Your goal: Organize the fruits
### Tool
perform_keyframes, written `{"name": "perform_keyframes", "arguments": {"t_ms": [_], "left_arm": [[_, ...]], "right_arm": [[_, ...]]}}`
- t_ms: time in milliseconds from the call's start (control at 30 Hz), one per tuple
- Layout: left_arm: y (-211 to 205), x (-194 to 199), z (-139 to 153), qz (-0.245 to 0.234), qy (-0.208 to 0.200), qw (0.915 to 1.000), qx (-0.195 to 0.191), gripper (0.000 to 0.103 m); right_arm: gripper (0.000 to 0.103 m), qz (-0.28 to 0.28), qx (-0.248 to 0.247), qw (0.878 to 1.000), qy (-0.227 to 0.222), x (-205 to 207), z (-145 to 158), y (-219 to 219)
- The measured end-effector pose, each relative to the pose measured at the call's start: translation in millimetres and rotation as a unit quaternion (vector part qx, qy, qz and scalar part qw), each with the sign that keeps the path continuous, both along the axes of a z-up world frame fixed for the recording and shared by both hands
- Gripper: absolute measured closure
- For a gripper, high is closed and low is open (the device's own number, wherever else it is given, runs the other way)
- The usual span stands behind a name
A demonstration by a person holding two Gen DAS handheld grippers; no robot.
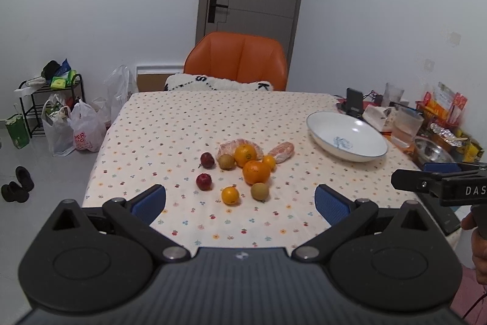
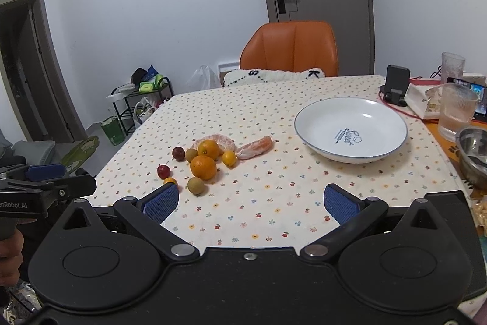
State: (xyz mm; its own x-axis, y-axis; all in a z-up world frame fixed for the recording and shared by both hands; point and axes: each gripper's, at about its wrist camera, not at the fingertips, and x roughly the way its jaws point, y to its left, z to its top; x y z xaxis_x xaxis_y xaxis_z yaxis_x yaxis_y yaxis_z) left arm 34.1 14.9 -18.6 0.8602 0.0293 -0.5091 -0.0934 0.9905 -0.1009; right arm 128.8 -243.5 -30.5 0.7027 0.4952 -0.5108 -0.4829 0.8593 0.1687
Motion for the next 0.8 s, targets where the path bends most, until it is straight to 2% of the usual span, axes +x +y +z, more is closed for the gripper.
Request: {"name": "perform_keyframes", "arguments": {"t_ms": [233,400,800], "left_arm": [[11.4,19.1,-17.1,0.001,0.014,0.9996,-0.023,0.000],[16.1,30.4,-23.8,0.008,0.019,0.9993,-0.032,0.000],[18.1,59.0,-46.8,0.006,0.037,0.9975,-0.060,0.002]], "right_arm": [[0.000,-0.019,0.029,0.999,-0.004,21.9,-9.8,-5.1],[0.000,-0.022,0.030,0.999,-0.005,35.3,-14.4,-6.5],[0.000,0.018,0.052,0.998,0.027,65.4,-37.9,-2.4]]}}
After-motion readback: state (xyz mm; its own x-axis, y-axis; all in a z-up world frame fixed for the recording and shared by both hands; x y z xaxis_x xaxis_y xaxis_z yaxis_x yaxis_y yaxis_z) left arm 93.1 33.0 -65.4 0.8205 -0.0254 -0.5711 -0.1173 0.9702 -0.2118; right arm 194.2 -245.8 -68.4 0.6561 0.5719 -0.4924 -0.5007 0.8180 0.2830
